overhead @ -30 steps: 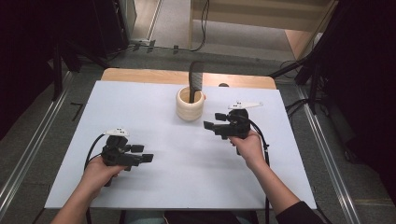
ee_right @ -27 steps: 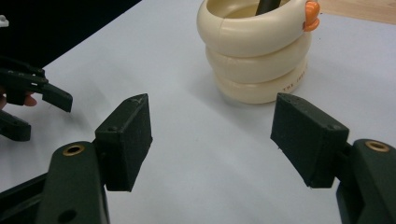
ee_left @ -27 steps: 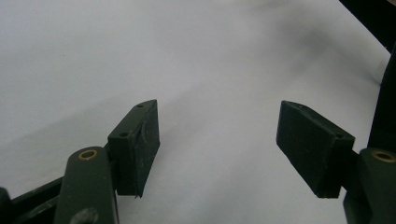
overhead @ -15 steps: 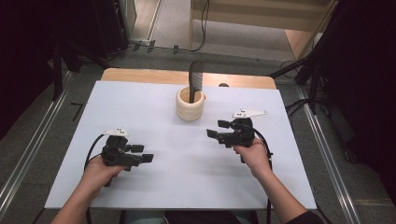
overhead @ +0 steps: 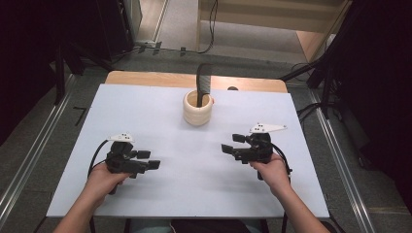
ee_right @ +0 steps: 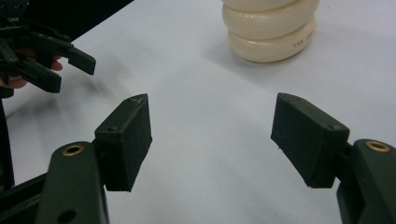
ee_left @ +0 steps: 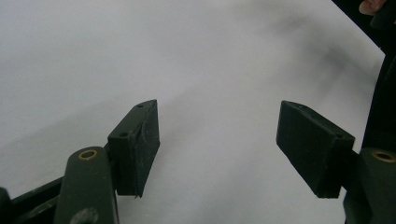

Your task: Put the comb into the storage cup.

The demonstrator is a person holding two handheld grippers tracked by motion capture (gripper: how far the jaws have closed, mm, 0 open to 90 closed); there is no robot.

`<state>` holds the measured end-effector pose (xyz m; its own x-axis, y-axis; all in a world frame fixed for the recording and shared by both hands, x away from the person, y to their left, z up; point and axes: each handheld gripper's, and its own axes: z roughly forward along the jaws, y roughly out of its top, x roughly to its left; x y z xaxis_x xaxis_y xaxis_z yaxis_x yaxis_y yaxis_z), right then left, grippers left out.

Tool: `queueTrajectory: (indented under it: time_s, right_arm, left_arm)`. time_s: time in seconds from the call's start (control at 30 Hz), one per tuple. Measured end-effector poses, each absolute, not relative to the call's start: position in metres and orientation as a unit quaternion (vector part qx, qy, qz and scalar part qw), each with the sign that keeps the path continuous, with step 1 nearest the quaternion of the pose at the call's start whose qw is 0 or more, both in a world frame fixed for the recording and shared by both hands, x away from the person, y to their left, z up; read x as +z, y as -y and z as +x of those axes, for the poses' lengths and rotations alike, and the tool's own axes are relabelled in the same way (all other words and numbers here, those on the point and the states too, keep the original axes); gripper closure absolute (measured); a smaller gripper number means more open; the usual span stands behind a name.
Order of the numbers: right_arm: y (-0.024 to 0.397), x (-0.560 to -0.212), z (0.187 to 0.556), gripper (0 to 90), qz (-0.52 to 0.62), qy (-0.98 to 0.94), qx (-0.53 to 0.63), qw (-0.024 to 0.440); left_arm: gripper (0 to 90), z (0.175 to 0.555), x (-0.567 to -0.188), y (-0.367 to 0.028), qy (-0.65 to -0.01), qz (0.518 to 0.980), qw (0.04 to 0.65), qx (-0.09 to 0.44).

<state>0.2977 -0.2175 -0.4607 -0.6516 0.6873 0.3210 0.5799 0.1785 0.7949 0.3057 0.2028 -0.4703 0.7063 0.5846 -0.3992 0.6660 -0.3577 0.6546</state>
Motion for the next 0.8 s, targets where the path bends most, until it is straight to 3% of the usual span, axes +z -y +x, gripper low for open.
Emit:
queueTrajectory:
  time_s: [0.8]
  right_arm:
    - [0.245, -0.472, 0.263, 26.6, 0.423, -0.765, 0.482, 0.054]
  left_arm:
    - [30.7, 0.304, -0.469, -0.201, -0.375, 0.822, 0.427, -0.049]
